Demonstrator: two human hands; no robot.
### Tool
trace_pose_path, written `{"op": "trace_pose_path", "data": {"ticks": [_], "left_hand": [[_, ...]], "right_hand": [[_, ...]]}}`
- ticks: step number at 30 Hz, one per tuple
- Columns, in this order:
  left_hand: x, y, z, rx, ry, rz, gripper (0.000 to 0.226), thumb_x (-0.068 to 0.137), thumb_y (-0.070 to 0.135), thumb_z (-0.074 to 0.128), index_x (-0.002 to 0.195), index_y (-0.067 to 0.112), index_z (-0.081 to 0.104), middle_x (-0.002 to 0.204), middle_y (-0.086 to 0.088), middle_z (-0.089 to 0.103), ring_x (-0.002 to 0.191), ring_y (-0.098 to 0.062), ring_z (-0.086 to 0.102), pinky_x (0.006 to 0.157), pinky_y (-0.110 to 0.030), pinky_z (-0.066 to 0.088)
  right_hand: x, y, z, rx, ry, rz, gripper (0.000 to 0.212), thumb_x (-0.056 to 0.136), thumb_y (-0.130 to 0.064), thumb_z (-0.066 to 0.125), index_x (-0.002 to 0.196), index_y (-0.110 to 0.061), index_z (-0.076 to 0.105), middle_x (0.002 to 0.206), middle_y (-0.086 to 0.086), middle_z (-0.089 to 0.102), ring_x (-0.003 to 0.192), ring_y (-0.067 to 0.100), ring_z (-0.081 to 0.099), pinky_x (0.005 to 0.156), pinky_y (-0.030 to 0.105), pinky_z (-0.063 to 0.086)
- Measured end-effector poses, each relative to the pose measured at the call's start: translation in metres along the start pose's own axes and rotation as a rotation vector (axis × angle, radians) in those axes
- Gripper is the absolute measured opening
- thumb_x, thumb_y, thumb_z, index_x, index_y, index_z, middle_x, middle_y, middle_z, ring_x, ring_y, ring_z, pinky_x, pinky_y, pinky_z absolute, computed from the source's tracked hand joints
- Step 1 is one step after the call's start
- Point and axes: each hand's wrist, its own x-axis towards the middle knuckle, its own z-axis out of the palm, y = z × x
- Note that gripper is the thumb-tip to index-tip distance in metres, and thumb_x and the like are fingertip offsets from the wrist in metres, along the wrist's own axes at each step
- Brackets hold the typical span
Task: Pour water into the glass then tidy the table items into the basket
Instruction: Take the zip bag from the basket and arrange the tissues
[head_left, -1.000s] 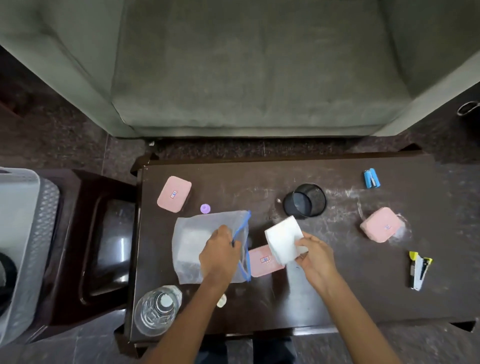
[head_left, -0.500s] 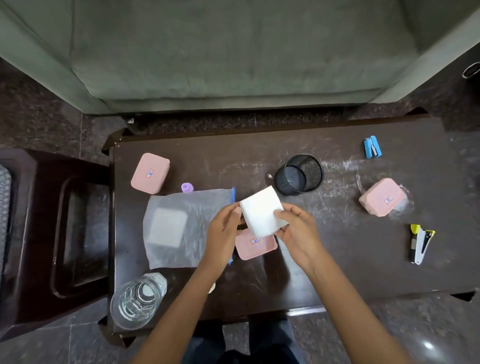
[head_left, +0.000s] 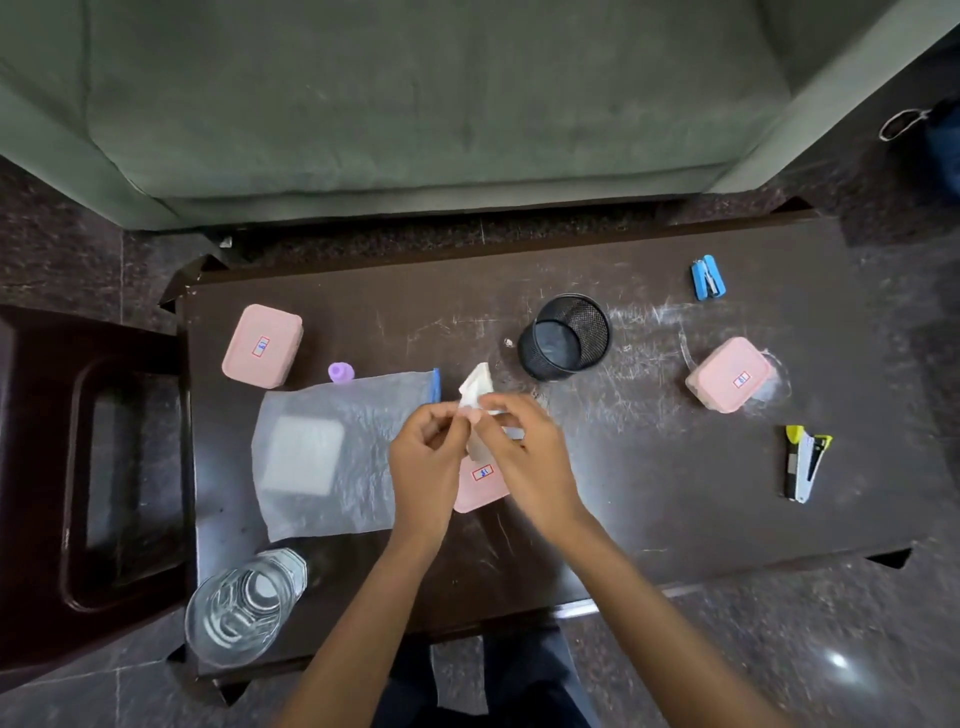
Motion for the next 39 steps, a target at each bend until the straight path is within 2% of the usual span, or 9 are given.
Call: {"op": "trace_pose_path", "data": {"ticks": [2, 6, 9, 12, 15, 23, 28, 31, 39], "left_hand": [[-0.004, 0.001, 0.001, -0.017, -0.052, 0.001, 0.02, 0.09, 0.013, 0.058, 0.085, 0.031, 0.065, 0.097, 0.002, 0.071, 0.085, -0.008, 0.068, 0.078, -0.022, 0.054], [-0.008, 0.001, 0.0, -0.088, -0.123, 0.004, 0.018, 0.092, 0.006, 0.051, 0.091, 0.015, 0.067, 0.107, -0.003, 0.068, 0.095, -0.016, 0.065, 0.085, -0.029, 0.052], [-0.008, -0.003, 0.003, -0.065, -0.119, 0.001, 0.017, 0.085, 0.023, 0.064, 0.101, 0.02, 0.059, 0.104, 0.004, 0.064, 0.093, -0.011, 0.062, 0.083, -0.029, 0.049], [-0.007, -0.002, 0.006, -0.095, -0.068, -0.114, 0.033, 0.086, 0.02, 0.065, 0.116, 0.023, 0.05, 0.103, 0.015, 0.057, 0.092, -0.003, 0.057, 0.082, -0.026, 0.049], [-0.006, -0.001, -0.001, -0.178, -0.02, -0.196, 0.023, 0.088, 0.017, 0.061, 0.111, 0.021, 0.057, 0.107, 0.003, 0.063, 0.094, -0.012, 0.06, 0.073, -0.026, 0.051], [0.005, 0.005, -0.014, -0.189, -0.025, -0.152, 0.027, 0.088, 0.012, 0.06, 0.114, 0.018, 0.058, 0.114, 0.003, 0.065, 0.102, -0.016, 0.063, 0.065, -0.02, 0.058], [0.013, 0.009, -0.019, -0.161, -0.043, -0.158, 0.024, 0.085, 0.005, 0.062, 0.106, 0.016, 0.06, 0.108, 0.002, 0.065, 0.096, -0.015, 0.063, 0.063, -0.019, 0.057], [0.016, 0.013, -0.017, -0.168, -0.073, -0.157, 0.024, 0.083, 0.0, 0.063, 0.087, 0.023, 0.054, 0.099, 0.002, 0.065, 0.096, -0.019, 0.063, 0.064, -0.022, 0.057], [0.023, 0.015, -0.008, -0.19, -0.114, -0.236, 0.025, 0.087, -0.008, 0.053, 0.072, 0.012, 0.056, 0.075, 0.004, 0.068, 0.084, -0.017, 0.064, 0.059, -0.022, 0.058]], "right_hand": [[0.0, -0.003, 0.001, 0.086, 0.014, 0.041, 0.007, 0.088, -0.02, 0.061, 0.095, -0.021, 0.061, 0.099, -0.005, 0.062, 0.088, 0.004, 0.059, 0.072, 0.013, 0.046], [0.003, -0.002, -0.002, 0.205, 0.103, 0.069, 0.017, 0.089, -0.007, 0.056, 0.082, -0.019, 0.065, 0.075, -0.008, 0.064, 0.064, -0.002, 0.056, 0.065, 0.014, 0.044], [0.003, 0.002, -0.008, 0.248, 0.107, 0.124, 0.025, 0.09, -0.006, 0.052, 0.072, -0.02, 0.06, 0.065, -0.008, 0.056, 0.06, 0.002, 0.049, 0.064, 0.021, 0.04], [0.001, 0.001, -0.015, 0.425, 0.102, 0.22, 0.028, 0.092, -0.006, 0.048, 0.067, -0.019, 0.054, 0.069, 0.002, 0.051, 0.065, 0.013, 0.045, 0.061, 0.026, 0.036], [0.002, -0.002, -0.03, 0.465, 0.192, 0.253, 0.03, 0.094, -0.004, 0.042, 0.068, -0.017, 0.049, 0.067, 0.002, 0.047, 0.056, 0.007, 0.044, 0.046, 0.015, 0.032], [0.008, 0.011, -0.048, 0.525, 0.138, 0.353, 0.022, 0.091, -0.006, 0.051, 0.073, -0.017, 0.057, 0.074, 0.0, 0.061, 0.066, 0.013, 0.056, 0.051, 0.025, 0.043], [0.012, 0.015, -0.06, 0.486, 0.137, 0.294, 0.03, 0.078, 0.016, 0.056, 0.076, -0.012, 0.066, 0.06, -0.008, 0.068, 0.062, 0.013, 0.062, 0.047, 0.021, 0.052], [0.014, 0.013, -0.063, 0.459, 0.193, 0.256, 0.037, 0.074, 0.02, 0.057, 0.064, -0.014, 0.068, 0.056, -0.004, 0.065, 0.061, 0.014, 0.059, 0.047, 0.02, 0.052], [0.021, 0.015, -0.07, 0.472, 0.21, 0.214, 0.048, 0.071, 0.025, 0.043, 0.053, -0.01, 0.07, 0.062, -0.003, 0.07, 0.07, 0.017, 0.064, 0.046, 0.021, 0.052]]}}
